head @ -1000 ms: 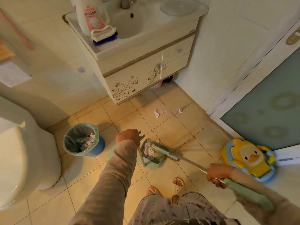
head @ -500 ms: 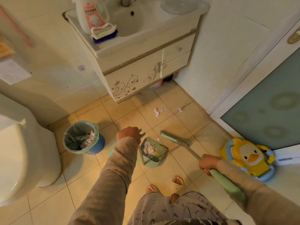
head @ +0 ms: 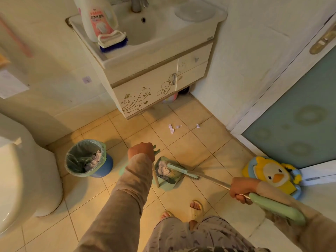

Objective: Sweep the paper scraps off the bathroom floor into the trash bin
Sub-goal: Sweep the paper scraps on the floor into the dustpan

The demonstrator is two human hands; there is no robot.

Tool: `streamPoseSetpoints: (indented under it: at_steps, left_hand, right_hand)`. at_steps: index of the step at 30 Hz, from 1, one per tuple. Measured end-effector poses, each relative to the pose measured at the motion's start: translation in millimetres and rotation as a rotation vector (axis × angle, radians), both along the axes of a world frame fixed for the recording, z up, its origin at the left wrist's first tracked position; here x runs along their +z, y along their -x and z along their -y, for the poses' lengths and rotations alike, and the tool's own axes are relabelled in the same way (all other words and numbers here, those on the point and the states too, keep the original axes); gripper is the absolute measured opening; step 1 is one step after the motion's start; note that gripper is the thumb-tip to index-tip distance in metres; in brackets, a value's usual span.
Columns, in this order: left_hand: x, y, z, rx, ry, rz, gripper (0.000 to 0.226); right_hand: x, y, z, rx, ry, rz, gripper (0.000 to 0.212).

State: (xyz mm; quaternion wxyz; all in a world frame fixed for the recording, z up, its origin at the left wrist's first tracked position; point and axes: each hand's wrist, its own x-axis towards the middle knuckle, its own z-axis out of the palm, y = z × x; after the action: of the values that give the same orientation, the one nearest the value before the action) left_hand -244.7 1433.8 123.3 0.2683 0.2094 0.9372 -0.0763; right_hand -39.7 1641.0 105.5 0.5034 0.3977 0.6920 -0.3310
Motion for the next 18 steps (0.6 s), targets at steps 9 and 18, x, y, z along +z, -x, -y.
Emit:
streamPoseSetpoints:
  at_steps: [9,18]
  left_hand:
    - [-5.0,-17.5,-32.5,-0.031,-0.072,-0.023,0.025]
    - [-6.6,-17.2,-70.2,-0.019,-0.081,-0.017,0.026]
  right_hand:
    - [4.1,9.2,-11.8,-0.127,-0.046,-0.121,0.026]
    - [-5.1,-2.7,-67.0,-0.258,-0.085,-0.222,0.03]
